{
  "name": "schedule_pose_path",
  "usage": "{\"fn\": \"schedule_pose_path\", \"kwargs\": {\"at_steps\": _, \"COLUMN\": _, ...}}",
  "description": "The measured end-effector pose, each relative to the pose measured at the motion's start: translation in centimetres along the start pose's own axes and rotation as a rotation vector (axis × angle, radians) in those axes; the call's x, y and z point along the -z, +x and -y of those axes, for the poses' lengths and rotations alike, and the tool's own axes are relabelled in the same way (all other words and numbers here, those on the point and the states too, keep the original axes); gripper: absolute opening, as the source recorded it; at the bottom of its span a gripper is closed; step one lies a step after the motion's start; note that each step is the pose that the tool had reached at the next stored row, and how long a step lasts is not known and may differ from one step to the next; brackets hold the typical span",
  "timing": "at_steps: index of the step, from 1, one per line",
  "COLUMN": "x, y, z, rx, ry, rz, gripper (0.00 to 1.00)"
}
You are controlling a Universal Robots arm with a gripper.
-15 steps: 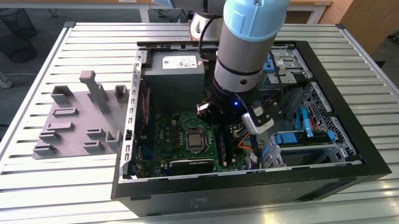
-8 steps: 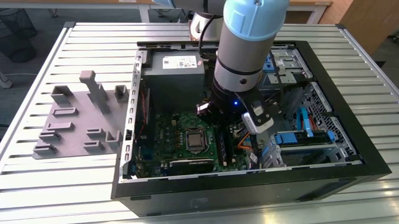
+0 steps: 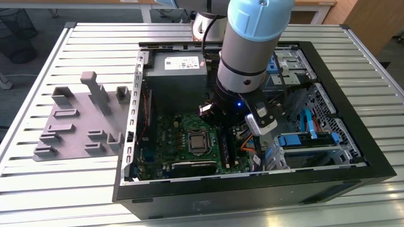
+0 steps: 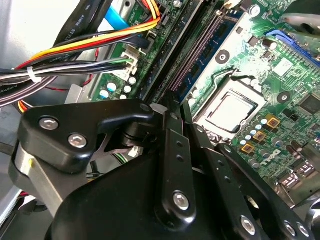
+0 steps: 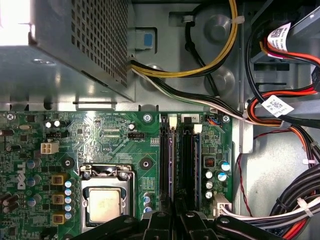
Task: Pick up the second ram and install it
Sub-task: 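Insert the second ram into the second slot, then press down the second ram until it locks into place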
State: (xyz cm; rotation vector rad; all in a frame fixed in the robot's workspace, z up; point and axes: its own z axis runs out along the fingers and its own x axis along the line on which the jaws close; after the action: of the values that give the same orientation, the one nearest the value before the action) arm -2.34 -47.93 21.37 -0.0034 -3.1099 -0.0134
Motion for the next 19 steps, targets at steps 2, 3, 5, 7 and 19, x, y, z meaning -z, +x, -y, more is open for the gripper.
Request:
{"fn": "schedule_pose_path", "kwargs": {"at_steps": 2, "x": 0.05, "y": 0.00, "z": -0.01, "rx": 0.000, "ry": -0.0008, "rz": -0.0005, "gripper": 0.14}}
{"fn": "schedule_pose_path", "kwargs": {"at_steps": 3, "x": 0.08, "y": 0.00, "z": 0.00, "rx": 0.000, "ry": -0.0005, "rz": -0.0008, "gripper": 0.14}}
{"fn": "schedule_pose_path", "kwargs": {"at_steps": 5, "x": 0.12, "y": 0.00, "z": 0.01, "rx": 0.000, "ry": 0.0002, "rz": -0.0013, "gripper": 0.14}}
{"fn": "schedule_pose_path", "kwargs": {"at_steps": 7, "x": 0.13, "y": -0.03, "z": 0.01, "rx": 0.000, "ry": 0.0005, "rz": -0.0018, "gripper": 0.14}}
{"fn": "schedule_pose_path", "kwargs": {"at_steps": 19, "x": 0.13, "y": -0.17, "z": 0.01, "rx": 0.004, "ry": 0.0007, "rz": -0.0034, "gripper": 0.14}}
